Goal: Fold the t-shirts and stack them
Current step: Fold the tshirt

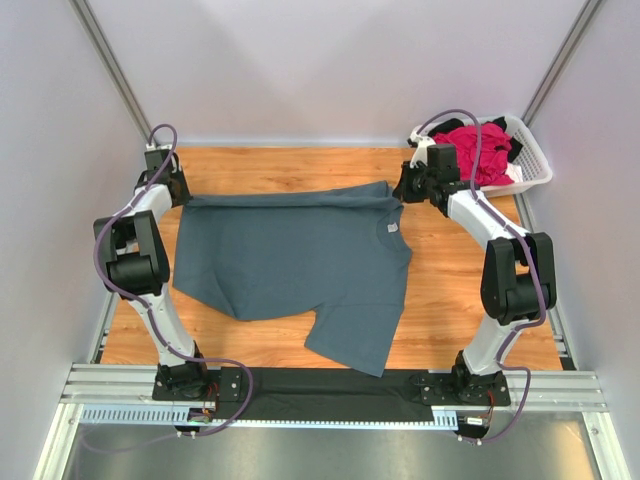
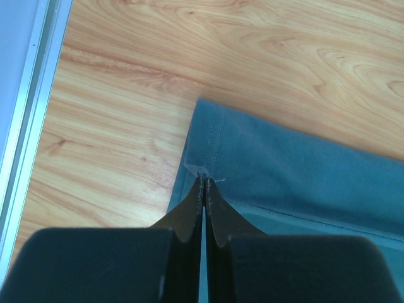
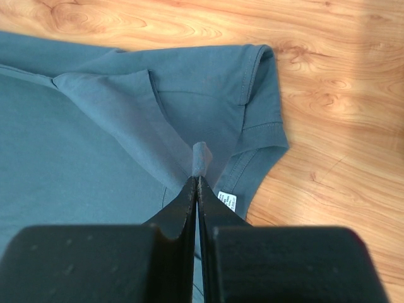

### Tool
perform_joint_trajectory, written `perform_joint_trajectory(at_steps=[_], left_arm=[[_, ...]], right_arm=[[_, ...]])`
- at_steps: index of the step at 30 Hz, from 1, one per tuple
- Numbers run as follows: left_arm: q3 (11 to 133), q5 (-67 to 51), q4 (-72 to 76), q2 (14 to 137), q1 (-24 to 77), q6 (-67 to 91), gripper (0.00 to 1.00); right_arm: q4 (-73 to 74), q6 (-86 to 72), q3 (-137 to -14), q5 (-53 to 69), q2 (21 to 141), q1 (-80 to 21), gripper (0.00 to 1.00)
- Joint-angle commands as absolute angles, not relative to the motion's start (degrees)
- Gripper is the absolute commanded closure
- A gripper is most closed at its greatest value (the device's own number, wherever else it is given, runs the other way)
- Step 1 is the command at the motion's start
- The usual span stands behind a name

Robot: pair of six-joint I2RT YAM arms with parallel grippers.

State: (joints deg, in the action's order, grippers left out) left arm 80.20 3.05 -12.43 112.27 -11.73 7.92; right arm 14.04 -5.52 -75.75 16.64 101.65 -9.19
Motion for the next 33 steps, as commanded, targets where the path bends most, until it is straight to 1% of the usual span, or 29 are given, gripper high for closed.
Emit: perform_joint_trajectory(at_steps=[1, 9, 23, 33], left_arm=[[79.28, 2.72, -12.04, 108.46, -12.39, 5.89, 1.0], [77.96, 3.6, -12.57, 107.58, -12.48, 5.89, 1.0], [75.33, 3.34, -12.39, 105.65, -12.39, 4.13, 1.0], [75.5, 2.55, -13.8, 105.65, -12.39, 3.25, 1.0]], right_arm=[[15.03, -4.04, -75.67, 17.14, 100.28, -9.14, 1.0], [18.01, -2.2, -74.36, 16.26, 100.81, -9.58, 1.0], [18.72, -1.85, -73.13, 15.47, 100.37, -9.58, 1.0], [20.48, -1.32, -72.77, 15.64, 100.55, -9.58, 1.0]])
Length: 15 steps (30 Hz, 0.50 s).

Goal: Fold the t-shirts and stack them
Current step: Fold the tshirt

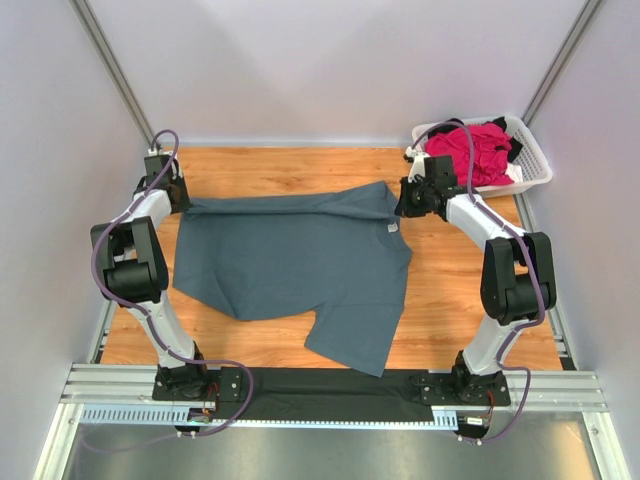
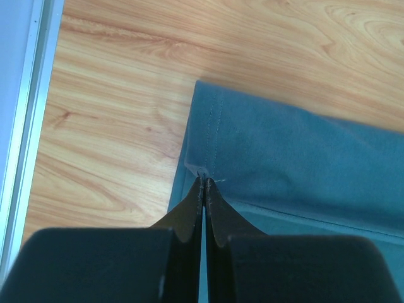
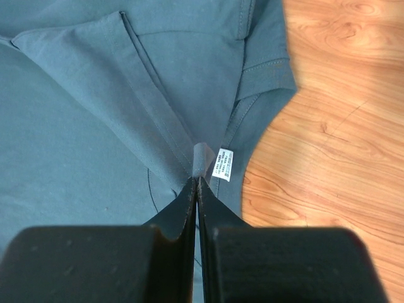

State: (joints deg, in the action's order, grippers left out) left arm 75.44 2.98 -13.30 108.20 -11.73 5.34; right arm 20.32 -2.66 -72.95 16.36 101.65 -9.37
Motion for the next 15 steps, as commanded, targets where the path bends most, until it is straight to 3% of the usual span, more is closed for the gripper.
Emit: perform_joint_trajectory(at_steps=[1, 5, 6, 9, 10, 13, 14, 15], left_arm=[[75.24, 2.55, -13.89, 105.56, -12.48, 3.25, 1.0], [74.36, 1.41, -14.32, 104.68, -12.39, 2.81, 0.96], [74.27, 1.41, -14.76, 104.33, -12.39, 2.9, 0.83], [73.22, 1.84, -15.03, 101.7, -12.48, 3.69, 0.57], [72.69, 2.19, -15.03, 100.73, -12.48, 3.87, 0.53], [72.51, 4.3, -15.12, 96.51, -12.39, 5.09, 0.35], [72.77, 4.92, -15.2, 94.42, -12.39, 5.36, 0.19], [73.3, 4.92, -15.55, 93.52, -12.39, 5.71, 0.13]], right_arm=[[20.74, -1.32, -72.77, 15.82, 100.63, -9.58, 1.0], [23.02, -0.88, -72.86, 17.05, 100.2, -9.67, 1.0], [23.64, -0.79, -73.12, 17.57, 100.11, -9.84, 1.0], [26.8, -0.44, -73.91, 18.98, 99.14, -9.93, 0.94], [27.59, -0.44, -74.35, 19.25, 98.18, -10.02, 0.9], [31.37, -0.88, -74.97, 20.39, 96.25, -10.11, 0.57], [32.51, -1.23, -75.23, 21.35, 94.76, -10.11, 0.37], [32.95, -1.58, -75.41, 21.71, 93.96, -10.19, 0.27]])
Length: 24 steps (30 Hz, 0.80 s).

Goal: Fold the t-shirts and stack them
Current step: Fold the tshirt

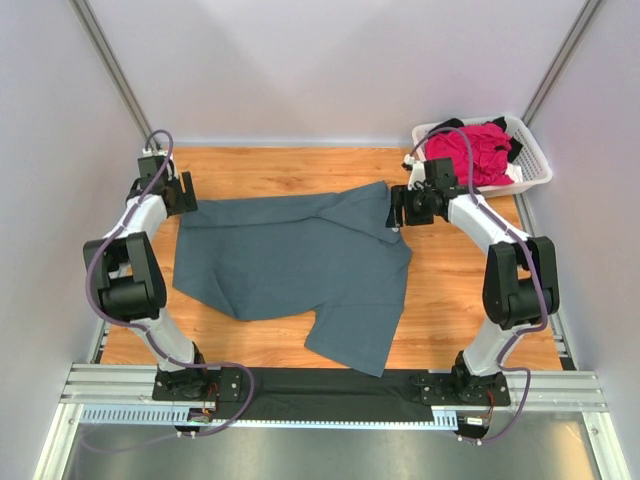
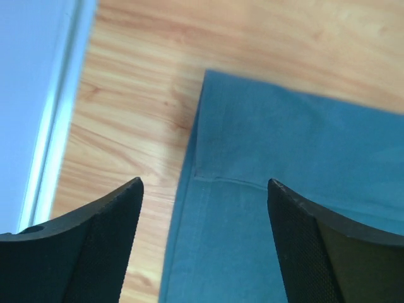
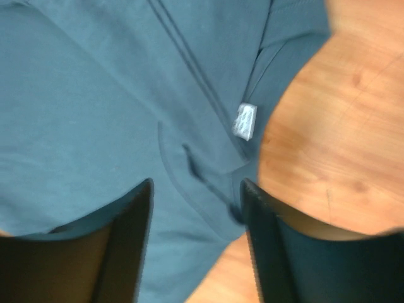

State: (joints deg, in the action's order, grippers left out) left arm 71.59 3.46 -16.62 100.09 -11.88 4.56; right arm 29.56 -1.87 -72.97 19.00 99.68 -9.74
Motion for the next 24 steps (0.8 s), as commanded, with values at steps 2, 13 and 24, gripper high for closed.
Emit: perform_joint_trajectory(at_steps=[2, 13, 24], left_arm=[[75.93, 3.61, -16.61, 91.94, -12.39, 6.85, 0.12], [85.42, -0.18, -21.26, 97.72, -2.3, 13.26, 0.12], [83.06, -1.76, -22.5, 100.9, 6.59, 23.29, 0.15]], right_arm=[[34.1, -2.46, -76.11, 21.54, 91.94, -10.37, 0.08], [21.62, -11.78, -83.48, 12.32, 102.54, -16.51, 0.07], [25.75, -11.34, -102.21, 9.85, 124.52, -20.04, 0.27]])
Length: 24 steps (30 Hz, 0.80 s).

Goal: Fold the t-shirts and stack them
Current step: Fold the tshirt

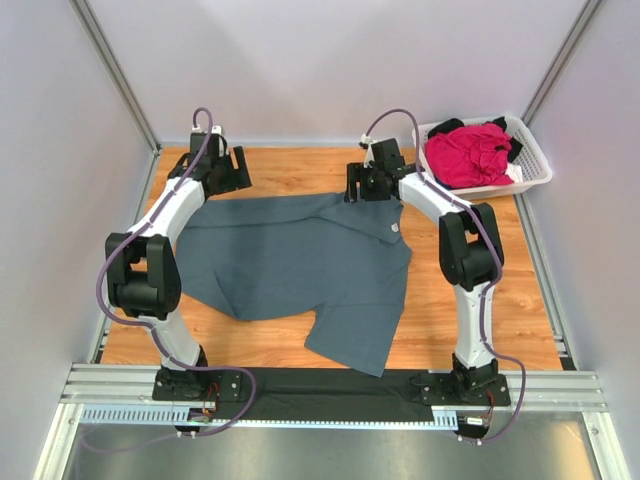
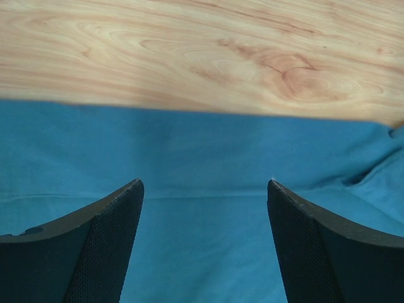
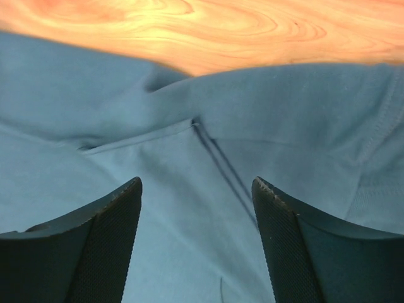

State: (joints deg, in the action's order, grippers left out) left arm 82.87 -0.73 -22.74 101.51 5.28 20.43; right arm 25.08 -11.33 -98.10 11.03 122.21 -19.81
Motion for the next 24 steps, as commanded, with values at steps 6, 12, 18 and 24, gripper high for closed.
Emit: perform_joint_trajectory(at_steps=[6, 12, 18, 24], left_arm=[[81.92, -1.41, -23.38, 101.69, 7.38, 23.38, 0.15], [81.04, -0.62, -23.38, 101.86, 7.38, 22.5, 0.16], [81.3, -0.79, -23.38, 102.66, 7.38, 22.32, 0.16], [82.09, -0.79, -23.47, 103.45, 7.38, 22.15, 0.16]], right_arm=[[26.19, -12.92, -106.08, 7.3, 128.49, -20.39, 0.37], [23.2, -15.73, -106.7, 10.02, 129.99, -20.65, 0.44], [23.99, -15.91, -108.19, 10.37, 131.83, -21.44, 0.5], [24.52, -15.82, -109.33, 10.2, 133.59, -21.88, 0.59]])
